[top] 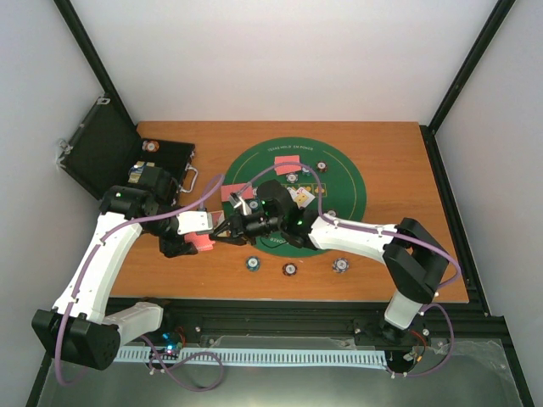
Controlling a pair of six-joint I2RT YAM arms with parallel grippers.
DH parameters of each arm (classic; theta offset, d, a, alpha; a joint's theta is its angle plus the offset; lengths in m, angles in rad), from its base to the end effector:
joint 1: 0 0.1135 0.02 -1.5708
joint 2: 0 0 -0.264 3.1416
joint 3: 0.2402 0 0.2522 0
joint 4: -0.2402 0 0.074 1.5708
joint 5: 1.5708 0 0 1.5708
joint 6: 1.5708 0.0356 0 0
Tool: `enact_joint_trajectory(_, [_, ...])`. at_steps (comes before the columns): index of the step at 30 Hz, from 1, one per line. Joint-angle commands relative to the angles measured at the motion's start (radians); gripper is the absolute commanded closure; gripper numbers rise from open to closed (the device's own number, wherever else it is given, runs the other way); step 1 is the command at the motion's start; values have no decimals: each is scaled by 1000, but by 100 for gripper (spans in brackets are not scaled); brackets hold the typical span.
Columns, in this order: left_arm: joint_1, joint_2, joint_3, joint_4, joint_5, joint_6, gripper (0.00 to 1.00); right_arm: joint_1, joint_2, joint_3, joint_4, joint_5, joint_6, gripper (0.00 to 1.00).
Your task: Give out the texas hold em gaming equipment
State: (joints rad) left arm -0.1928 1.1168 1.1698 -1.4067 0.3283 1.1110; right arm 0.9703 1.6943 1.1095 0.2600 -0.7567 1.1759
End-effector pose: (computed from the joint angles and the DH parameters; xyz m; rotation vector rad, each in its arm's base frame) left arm 0.1635 -0.0436 0.3185 1.7327 2.1873 -0.2795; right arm 0.1971 0.3311 0.2584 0.4289 -2.4206 -1.9408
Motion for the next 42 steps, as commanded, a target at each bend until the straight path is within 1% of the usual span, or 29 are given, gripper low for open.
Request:
enact_joint_trajectory(1, [3, -14, 22, 4, 8, 10, 97, 6, 4, 38, -22, 3, -19, 97])
enact_joint_trajectory(4, [3, -12, 23, 5, 6, 11, 97, -1, -11, 25, -28, 9, -22, 97])
enact_joint_trajectory(9, [3, -12, 22, 6, 6, 10, 97, -30, -45, -27, 24, 2, 4, 97])
enact_joint_trajectory(21, [3, -14, 24, 5, 7, 9, 97, -95, -121, -102, 37, -12, 10, 97])
enact_joint_trajectory(24, [2, -15, 25, 3, 7, 9, 97, -133, -152, -136, 32, -21, 6, 97])
enact_joint_trajectory(30, [3, -14, 26, 3, 8, 10, 97, -248, -233, -208, -16, -52, -27, 97])
enact_joint_trajectory(32, [1, -14, 27, 3, 9, 10, 97, -249, -228, -198, -39, -62, -49, 97])
enact_joint_trajectory(33, [2, -13, 25, 4, 9, 11, 97, -239, -219, -192, -36, -65, -49, 91])
enact_joint_trajectory(35, [2, -10, 27, 4, 9, 9, 97, -198, -194, -174, -34, -60, -55, 60])
enact_joint_trajectory(36, [2, -8, 28, 4, 11, 8, 97, -178, -175, -157, -32, -60, -60, 52])
enact_joint_trajectory(37, [2, -8, 29, 3, 13, 7, 97, -157, -157, -143, -31, -60, -63, 47])
enact_joint_trajectory(38, [3, -9, 30, 3, 14, 7, 97, -141, -139, -125, -31, -58, -64, 44])
enact_joint_trajectory(39, [3, -9, 30, 2, 13, 6, 97, -127, -120, -110, -27, -58, -62, 44])
enact_joint_trajectory(42, [2, -12, 30, 0, 10, 6, 97, -98, -69, -63, -1, -63, -45, 47])
